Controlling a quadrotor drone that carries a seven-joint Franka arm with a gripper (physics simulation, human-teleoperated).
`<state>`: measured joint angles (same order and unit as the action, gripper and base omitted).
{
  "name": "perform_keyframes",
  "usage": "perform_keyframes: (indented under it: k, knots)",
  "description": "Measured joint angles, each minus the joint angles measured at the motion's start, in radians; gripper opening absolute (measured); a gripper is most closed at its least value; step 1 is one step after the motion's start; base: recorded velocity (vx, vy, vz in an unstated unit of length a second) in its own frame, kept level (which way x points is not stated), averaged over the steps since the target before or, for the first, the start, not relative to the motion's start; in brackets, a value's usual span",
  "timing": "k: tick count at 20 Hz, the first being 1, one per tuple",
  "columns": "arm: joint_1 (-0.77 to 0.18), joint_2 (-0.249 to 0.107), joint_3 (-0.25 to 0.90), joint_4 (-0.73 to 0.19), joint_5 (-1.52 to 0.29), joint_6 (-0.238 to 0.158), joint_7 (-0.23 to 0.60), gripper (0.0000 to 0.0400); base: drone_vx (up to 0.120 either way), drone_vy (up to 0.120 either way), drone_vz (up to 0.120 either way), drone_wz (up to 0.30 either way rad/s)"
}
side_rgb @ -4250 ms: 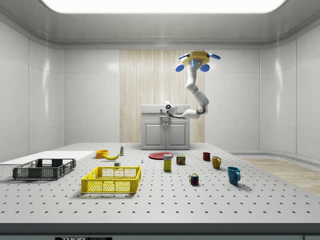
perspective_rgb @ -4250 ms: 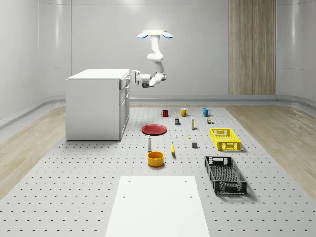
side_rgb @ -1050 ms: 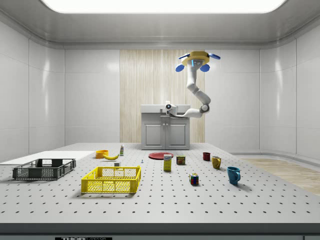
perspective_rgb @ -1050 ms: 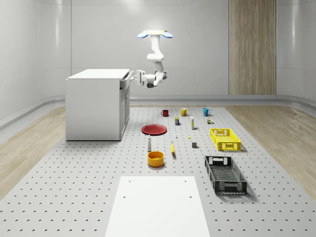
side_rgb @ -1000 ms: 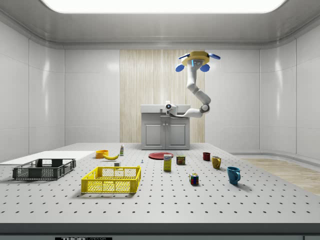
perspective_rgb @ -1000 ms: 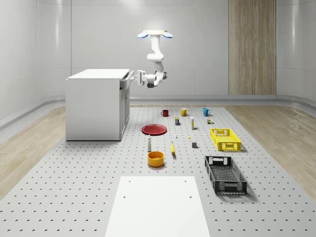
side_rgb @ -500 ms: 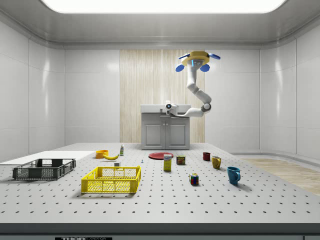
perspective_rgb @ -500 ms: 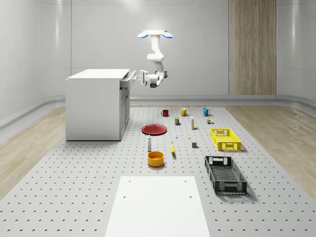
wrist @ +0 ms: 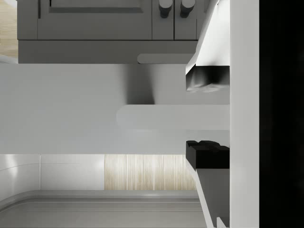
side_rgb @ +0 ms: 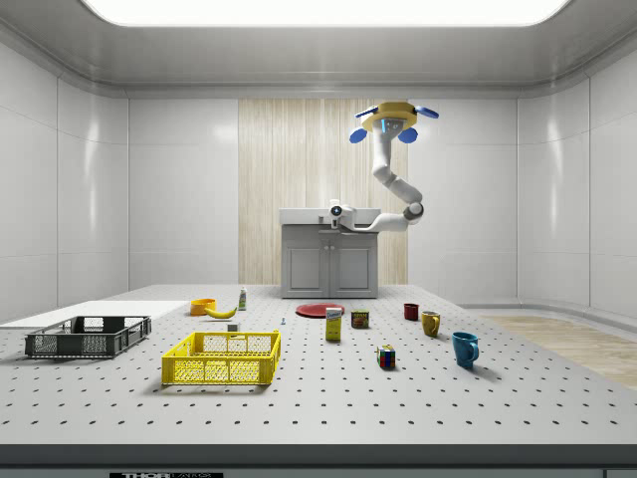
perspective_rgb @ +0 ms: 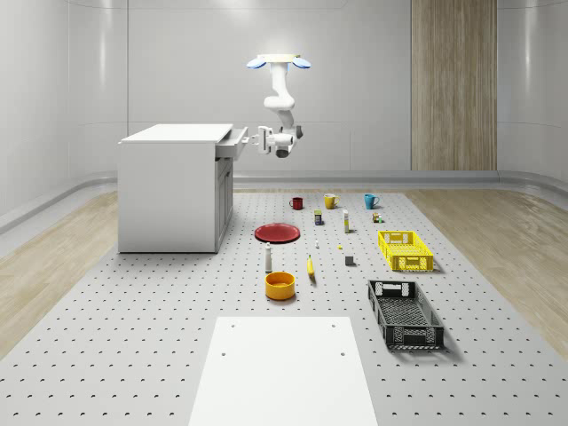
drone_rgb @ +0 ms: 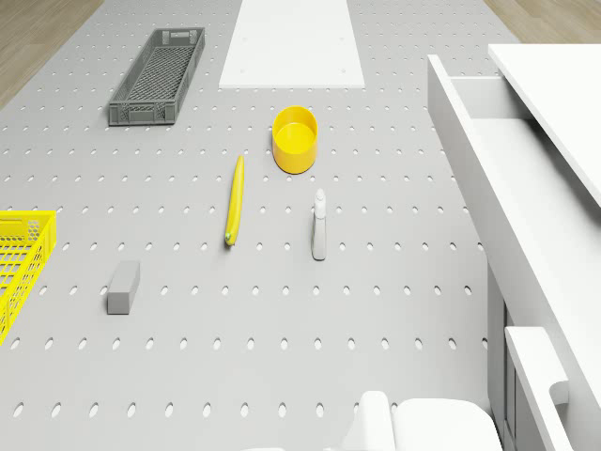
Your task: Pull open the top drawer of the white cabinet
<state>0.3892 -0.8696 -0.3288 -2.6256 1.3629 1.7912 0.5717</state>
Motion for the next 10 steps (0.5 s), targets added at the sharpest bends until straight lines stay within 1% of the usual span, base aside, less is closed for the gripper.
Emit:
perform_keyframes:
  k: [2, 4, 7, 10]
  knots:
    - [0.001, -0.005, -0.018, 0.001, -0.017, -0.007, 0.003, 0.0237, 0.0, 0.0, 0.0, 0.0]
    - [0.004, -0.008, -0.033, 0.002, -0.03, -0.011, 0.006, 0.0264, 0.0, 0.0, 0.0, 0.0]
    - [0.011, -0.013, -0.048, 0.003, -0.044, -0.012, 0.009, 0.0286, 0.0, 0.0, 0.0, 0.0]
    - [0.019, -0.017, -0.059, 0.003, -0.053, -0.009, 0.011, 0.0296, 0.0, 0.0, 0.0, 0.0]
